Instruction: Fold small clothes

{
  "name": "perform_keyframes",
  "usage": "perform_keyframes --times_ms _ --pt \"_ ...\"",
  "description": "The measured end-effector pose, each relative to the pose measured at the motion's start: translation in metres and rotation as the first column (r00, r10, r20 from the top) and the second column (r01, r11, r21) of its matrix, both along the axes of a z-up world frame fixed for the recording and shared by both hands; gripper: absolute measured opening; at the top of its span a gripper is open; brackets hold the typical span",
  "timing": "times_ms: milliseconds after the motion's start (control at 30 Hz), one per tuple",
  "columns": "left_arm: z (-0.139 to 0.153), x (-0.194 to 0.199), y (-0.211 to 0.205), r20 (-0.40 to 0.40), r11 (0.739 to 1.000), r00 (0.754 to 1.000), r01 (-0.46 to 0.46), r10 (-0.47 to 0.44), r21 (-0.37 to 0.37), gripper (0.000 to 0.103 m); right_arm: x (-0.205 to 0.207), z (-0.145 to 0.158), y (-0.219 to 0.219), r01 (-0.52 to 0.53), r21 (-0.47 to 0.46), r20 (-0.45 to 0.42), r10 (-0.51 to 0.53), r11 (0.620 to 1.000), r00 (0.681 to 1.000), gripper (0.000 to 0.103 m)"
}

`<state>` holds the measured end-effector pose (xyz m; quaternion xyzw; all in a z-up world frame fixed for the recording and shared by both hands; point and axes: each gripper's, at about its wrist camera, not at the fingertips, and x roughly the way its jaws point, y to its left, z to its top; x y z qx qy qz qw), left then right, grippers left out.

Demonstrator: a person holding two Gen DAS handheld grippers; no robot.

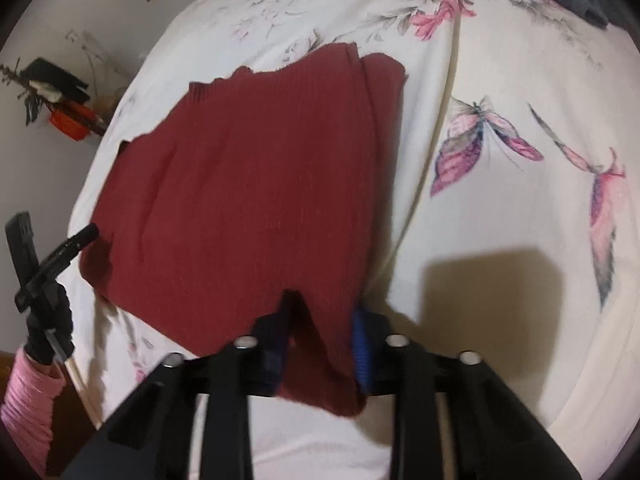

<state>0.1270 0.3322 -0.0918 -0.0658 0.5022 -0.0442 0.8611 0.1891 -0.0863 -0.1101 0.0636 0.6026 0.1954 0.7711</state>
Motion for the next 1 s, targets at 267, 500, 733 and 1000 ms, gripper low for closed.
perform_keyframes --times_ms 267,500,733,1000 --pt "-0.021 0.0 0.016 -0.045 0.999 0.998 -0.049 0.048 -0.023 0.047 -0.009 -0.002 -0.009 0.001 -0.034 0.005 0.0 0.999 1.0 0.009" --pt "-0.029 -0.002 0.015 -0.042 0.999 0.998 -0.046 0.046 -0.012 0.047 -0.012 -0.02 -0.012 0.019 -0.038 -0.014 -0.019 0.999 1.0 0.013" --pt "-0.016 0.002 0.011 -0.042 0.996 0.996 -0.08 0.078 -0.049 0.048 -0.006 0.001 -0.026 0.064 0.062 0.012 -0.064 0.996 0.998 0.039" --pt "-0.004 0.018 -0.014 -0.013 0.995 0.998 -0.06 0.059 -0.086 0.05 0.018 -0.004 -0.039 0.108 0.12 -0.024 -0.105 0.987 0.994 0.045"
